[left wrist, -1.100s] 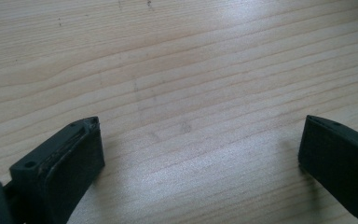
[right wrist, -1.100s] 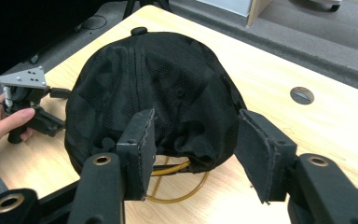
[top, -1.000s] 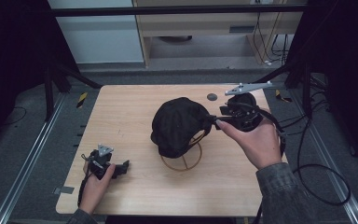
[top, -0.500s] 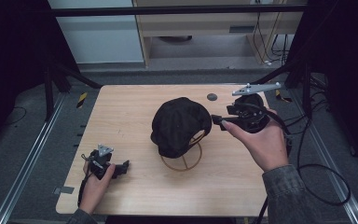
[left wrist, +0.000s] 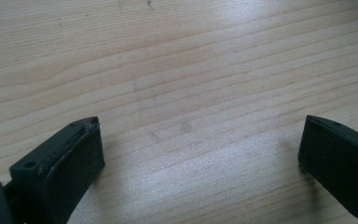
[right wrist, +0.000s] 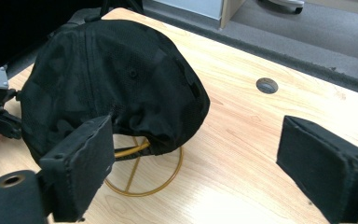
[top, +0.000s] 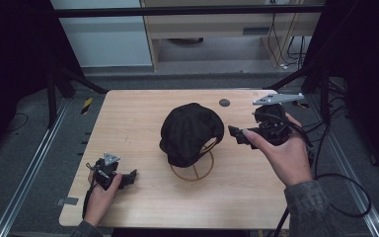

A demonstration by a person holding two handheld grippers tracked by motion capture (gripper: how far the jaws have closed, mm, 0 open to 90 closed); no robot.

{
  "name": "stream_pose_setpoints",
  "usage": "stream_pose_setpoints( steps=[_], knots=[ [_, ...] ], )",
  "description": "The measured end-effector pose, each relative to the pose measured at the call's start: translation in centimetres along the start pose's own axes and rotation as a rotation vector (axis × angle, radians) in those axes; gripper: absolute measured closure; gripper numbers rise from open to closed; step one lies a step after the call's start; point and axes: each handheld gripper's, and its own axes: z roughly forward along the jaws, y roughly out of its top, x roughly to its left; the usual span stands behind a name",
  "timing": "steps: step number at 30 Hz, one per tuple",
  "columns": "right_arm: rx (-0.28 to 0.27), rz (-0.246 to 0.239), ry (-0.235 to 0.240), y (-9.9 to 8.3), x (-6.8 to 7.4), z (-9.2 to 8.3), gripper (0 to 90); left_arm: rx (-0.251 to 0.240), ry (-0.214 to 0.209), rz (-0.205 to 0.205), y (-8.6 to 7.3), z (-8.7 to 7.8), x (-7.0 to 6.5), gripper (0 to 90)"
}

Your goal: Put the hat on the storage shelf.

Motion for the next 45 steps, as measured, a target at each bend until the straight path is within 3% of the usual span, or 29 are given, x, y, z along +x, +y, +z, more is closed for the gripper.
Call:
stream_pose_setpoints(
  steps=[5, 19, 32, 45],
  knots=[
    [-0.017, -0.02, -0.002, -0.9, -0.5, -0.1, 7.2, 0.0, 0.0, 0.0, 0.0, 0.0, 0.0, 0.0],
    [-0.008, 0.006, -0.048, -4.7, -2.3, 0.3, 10.9, 0.002, 0.0, 0.001, 0.0, 0.0, 0.0, 0.0],
    [0.038, -0.006, -0.069, -9.9, -2.8, 3.2, 11.4, 0.003, 0.0, 0.001, 0.0, 0.0, 0.0, 0.0],
    [0.063, 0.015, -0.063, -13.7, -2.7, 5.7, 11.5, 0.002, 0.0, 0.001, 0.0, 0.0, 0.0, 0.0]
  ],
)
